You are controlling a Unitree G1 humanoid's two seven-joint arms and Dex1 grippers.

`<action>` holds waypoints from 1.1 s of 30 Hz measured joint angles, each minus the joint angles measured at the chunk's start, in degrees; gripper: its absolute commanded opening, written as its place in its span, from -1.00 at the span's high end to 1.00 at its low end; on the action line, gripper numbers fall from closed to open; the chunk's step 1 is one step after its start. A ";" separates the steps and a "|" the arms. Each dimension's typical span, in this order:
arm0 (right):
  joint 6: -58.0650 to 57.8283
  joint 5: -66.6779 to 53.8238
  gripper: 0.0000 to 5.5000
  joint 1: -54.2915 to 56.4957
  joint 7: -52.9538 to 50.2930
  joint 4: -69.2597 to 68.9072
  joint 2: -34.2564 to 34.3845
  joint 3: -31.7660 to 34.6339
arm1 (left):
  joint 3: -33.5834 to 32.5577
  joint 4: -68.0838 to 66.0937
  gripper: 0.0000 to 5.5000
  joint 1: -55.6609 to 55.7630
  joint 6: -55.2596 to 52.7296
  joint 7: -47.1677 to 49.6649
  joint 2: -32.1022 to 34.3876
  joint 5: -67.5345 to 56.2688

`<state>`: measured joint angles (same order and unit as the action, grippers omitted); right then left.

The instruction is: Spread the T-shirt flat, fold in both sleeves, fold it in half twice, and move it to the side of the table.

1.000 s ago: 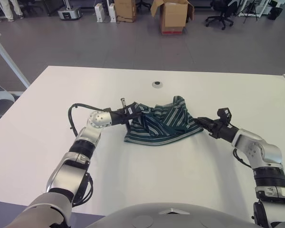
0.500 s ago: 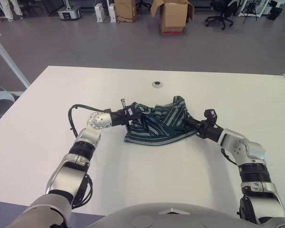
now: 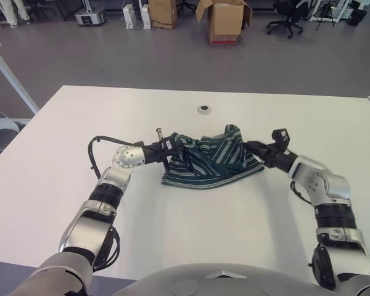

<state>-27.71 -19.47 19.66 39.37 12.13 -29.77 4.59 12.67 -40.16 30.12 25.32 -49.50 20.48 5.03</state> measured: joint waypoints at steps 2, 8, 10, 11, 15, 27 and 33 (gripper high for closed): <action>13.75 12.47 0.39 0.73 0.00 0.89 -7.02 -5.90 | 0.05 -0.01 0.99 -0.08 0.11 0.12 0.12 0.06; 53.05 35.15 0.39 3.68 -2.99 11.09 -15.10 -18.21 | 0.17 -0.06 0.99 -0.13 0.36 0.60 0.28 0.16; 64.19 42.27 0.39 5.97 -6.25 14.83 -16.54 -21.61 | 0.17 -0.06 0.99 -0.13 0.42 0.88 0.28 0.15; 72.27 48.88 0.39 8.23 -9.74 17.62 -17.70 -24.55 | 0.18 -0.06 0.99 -0.13 0.49 1.04 0.28 0.16; 87.56 77.05 0.39 19.10 -30.59 26.59 -20.32 -36.66 | 0.18 -0.04 0.99 -0.44 1.18 1.59 0.53 0.20; 83.16 107.46 0.39 36.34 -72.34 43.31 -14.70 -60.43 | 0.77 0.36 0.99 -1.55 1.40 2.66 1.57 0.25; 82.32 109.57 0.39 38.94 -79.07 45.71 -14.55 -65.46 | 0.79 1.00 0.99 -1.95 1.38 2.73 1.58 0.25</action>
<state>54.61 90.09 58.60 -39.70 57.84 -44.32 -60.87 13.47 -39.15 28.17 26.70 -46.77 22.06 5.28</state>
